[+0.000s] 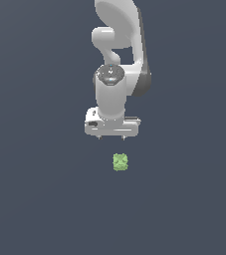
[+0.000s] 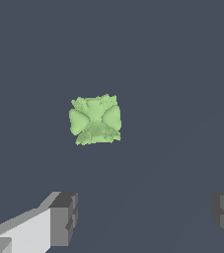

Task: Pick up the object and move it to a goal position.

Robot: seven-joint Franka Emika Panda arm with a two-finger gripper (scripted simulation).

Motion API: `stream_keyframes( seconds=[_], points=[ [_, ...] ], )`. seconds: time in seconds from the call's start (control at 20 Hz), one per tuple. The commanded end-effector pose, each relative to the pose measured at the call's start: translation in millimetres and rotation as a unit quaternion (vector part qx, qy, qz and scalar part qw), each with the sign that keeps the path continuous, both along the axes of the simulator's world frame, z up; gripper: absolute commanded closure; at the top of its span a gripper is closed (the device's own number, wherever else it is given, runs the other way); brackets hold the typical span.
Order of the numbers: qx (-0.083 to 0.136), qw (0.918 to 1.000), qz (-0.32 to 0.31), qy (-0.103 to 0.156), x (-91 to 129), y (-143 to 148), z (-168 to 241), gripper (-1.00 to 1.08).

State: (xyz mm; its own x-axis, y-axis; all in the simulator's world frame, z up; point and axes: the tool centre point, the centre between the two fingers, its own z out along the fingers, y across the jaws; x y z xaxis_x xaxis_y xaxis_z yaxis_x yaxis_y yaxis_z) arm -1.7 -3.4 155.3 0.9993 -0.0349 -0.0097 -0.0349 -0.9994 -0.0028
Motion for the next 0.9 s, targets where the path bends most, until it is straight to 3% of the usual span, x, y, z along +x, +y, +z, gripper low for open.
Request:
stream_keyframes(
  seconds=[0.0, 0.4, 0.85],
  points=[
    [0.000, 1.0000, 0.000, 0.000, 0, 0, 0, -0.92],
    [0.015, 0.9998, 0.013, -0.009, 7, 35, 9, -0.92],
    [0.015, 0.9998, 0.003, -0.008, 8, 35, 8, -0.92]
  ],
)
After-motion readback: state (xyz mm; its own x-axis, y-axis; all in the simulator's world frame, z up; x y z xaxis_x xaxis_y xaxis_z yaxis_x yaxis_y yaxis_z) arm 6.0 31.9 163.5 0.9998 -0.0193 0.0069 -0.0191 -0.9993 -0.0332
